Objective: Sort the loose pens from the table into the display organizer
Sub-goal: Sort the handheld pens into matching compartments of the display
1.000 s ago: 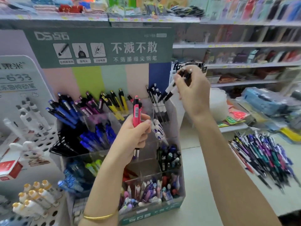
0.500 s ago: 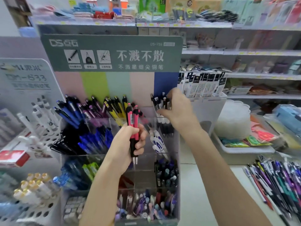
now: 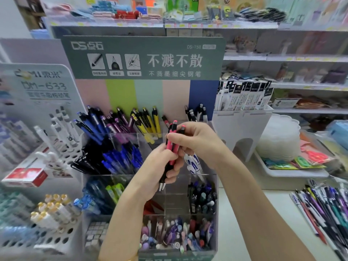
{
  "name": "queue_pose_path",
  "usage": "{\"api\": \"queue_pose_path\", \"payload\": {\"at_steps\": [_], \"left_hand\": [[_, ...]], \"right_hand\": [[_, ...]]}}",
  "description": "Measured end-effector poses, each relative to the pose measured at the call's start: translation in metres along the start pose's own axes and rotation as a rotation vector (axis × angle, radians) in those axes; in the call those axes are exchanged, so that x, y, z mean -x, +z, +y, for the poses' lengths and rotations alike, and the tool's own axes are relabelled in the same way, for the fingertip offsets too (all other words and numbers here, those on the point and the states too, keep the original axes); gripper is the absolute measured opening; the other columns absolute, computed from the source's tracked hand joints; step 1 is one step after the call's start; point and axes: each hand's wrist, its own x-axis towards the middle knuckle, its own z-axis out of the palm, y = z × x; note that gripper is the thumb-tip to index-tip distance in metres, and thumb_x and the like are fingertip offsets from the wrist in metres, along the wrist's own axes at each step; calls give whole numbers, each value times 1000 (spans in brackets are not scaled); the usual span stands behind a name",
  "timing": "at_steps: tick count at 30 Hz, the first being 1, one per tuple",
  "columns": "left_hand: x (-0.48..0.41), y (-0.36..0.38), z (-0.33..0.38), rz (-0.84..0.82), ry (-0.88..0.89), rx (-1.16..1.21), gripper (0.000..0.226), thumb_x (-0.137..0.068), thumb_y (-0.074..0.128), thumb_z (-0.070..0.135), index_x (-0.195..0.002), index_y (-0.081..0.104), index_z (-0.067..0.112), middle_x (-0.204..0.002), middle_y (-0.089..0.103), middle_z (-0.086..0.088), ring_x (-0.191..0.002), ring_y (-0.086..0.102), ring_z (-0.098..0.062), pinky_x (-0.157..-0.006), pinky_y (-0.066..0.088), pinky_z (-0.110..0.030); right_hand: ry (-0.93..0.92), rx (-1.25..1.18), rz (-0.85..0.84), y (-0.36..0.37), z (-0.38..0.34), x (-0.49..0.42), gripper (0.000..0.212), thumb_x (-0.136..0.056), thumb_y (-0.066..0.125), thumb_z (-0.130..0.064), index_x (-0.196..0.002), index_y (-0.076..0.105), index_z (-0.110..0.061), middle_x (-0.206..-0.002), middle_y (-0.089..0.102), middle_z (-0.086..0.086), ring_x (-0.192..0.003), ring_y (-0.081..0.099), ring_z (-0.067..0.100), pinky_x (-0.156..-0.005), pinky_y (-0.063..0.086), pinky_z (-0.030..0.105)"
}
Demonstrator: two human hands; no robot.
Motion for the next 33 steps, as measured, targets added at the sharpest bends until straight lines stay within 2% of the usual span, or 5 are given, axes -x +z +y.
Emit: {"api": "queue_pose_path", "payload": {"at_steps": [4,8,20,27,33], "left_hand": [[4,-12,0,102,6,-26,21,-98,45,3,-117,48,10,-84,64,-10,-51,51,-17,-44,45,-27],[6,-20,1,194,27,0,25,-98,47,4,-122,46,11,-103,65,-16,-55,59,-18,-46,50,-27],[8,-23,8,183,50,47,23,-97,48,1,-116,50,12,-100,66,-14,-54,58,-16,-45,49,-25],[8,-25,10,177,57,38,24,-98,47,2,-118,49,14,-103,64,-15,-54,58,-15,-44,49,-25],[9,-27,10,181,53,36,24,-98,47,3,-120,49,13,-103,64,-14,-55,58,-14,-45,49,-24]], "right_hand": [[-164,-94,253,-9,-12,-7,9,-90,63,-9,-83,66,-5,-58,64,-2,-45,52,8,-41,42,18],[-331,98,459,-14,-27,-15,13,-90,65,-13,-78,64,-17,-61,62,-4,-46,52,1,-46,41,17],[-482,563,558,2,-45,-37,18,-87,68,-19,-84,69,0,-77,64,5,-71,56,16,-66,44,23],[-242,975,445,25,-19,-48,22,-93,60,-26,-92,62,-4,-95,61,11,-88,56,27,-66,29,27],[-98,1121,410,36,-1,-54,9,-90,62,-5,-91,54,-9,-100,57,12,-89,61,32,-64,34,29]]}}
